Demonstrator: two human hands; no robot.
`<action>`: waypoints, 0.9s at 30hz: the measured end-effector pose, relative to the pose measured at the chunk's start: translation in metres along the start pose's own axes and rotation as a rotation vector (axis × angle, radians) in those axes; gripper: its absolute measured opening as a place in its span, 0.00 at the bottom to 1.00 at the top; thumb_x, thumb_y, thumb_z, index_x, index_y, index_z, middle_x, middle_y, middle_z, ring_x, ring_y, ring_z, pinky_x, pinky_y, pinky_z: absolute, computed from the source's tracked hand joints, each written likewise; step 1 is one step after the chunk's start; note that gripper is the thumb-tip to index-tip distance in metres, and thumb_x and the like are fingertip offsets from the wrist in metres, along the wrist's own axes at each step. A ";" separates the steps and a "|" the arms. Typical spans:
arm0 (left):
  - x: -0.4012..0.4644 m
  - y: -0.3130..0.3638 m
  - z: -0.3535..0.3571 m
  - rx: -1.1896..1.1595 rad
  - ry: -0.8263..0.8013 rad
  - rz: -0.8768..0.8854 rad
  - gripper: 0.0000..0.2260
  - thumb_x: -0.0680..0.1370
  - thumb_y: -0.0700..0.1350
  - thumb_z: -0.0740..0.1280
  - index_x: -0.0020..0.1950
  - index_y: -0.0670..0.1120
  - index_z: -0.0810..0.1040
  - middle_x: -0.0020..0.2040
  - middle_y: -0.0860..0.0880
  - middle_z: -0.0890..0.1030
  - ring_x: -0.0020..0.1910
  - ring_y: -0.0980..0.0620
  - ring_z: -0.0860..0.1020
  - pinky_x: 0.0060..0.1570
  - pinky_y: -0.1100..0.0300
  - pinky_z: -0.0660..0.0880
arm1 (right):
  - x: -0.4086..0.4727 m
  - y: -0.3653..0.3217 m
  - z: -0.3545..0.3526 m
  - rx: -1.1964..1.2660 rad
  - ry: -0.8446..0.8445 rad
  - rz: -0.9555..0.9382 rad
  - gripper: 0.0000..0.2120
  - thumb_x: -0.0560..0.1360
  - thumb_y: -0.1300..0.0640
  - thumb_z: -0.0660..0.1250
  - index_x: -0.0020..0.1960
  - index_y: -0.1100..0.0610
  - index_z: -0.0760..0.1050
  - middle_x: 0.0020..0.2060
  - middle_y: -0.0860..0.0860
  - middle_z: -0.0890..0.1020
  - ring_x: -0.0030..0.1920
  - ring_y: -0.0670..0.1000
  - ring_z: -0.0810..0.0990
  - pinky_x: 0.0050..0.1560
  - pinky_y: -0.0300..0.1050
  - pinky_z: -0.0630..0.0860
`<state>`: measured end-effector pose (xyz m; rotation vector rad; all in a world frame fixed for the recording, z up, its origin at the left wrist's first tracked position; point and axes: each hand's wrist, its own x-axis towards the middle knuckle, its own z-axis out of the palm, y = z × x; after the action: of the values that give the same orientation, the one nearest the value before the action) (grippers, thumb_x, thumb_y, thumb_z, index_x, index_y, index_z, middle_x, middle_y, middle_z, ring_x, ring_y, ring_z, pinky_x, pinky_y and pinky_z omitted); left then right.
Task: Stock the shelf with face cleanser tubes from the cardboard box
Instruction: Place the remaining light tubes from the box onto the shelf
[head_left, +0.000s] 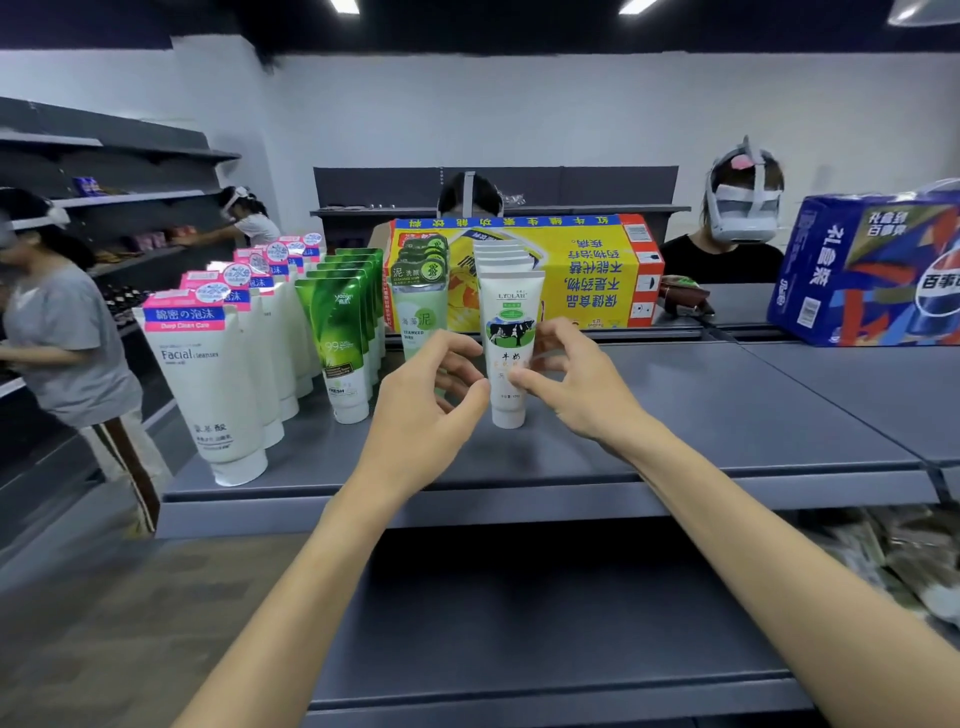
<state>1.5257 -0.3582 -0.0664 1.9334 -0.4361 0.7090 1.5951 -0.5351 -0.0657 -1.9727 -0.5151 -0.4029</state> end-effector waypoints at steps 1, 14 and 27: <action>0.000 0.000 0.001 0.003 0.003 0.001 0.09 0.76 0.40 0.70 0.55 0.50 0.77 0.41 0.55 0.81 0.39 0.59 0.77 0.38 0.69 0.73 | 0.002 0.001 0.001 -0.006 0.005 0.002 0.18 0.73 0.57 0.75 0.57 0.47 0.71 0.48 0.39 0.81 0.49 0.38 0.82 0.58 0.50 0.80; -0.001 0.000 -0.001 0.028 0.007 0.002 0.10 0.75 0.40 0.70 0.55 0.50 0.77 0.41 0.55 0.81 0.39 0.59 0.77 0.38 0.69 0.74 | 0.015 0.005 0.005 -0.015 0.001 0.028 0.16 0.73 0.57 0.75 0.56 0.48 0.72 0.49 0.37 0.80 0.50 0.40 0.82 0.57 0.53 0.81; -0.006 0.005 -0.008 0.019 -0.001 0.003 0.10 0.76 0.40 0.69 0.55 0.51 0.77 0.41 0.55 0.81 0.39 0.57 0.78 0.38 0.69 0.74 | 0.018 0.003 0.004 0.016 -0.002 0.076 0.17 0.72 0.59 0.75 0.55 0.49 0.72 0.49 0.42 0.81 0.51 0.47 0.83 0.57 0.55 0.81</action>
<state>1.5158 -0.3537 -0.0643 1.9514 -0.4343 0.7170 1.6121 -0.5297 -0.0608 -1.9711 -0.4422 -0.3485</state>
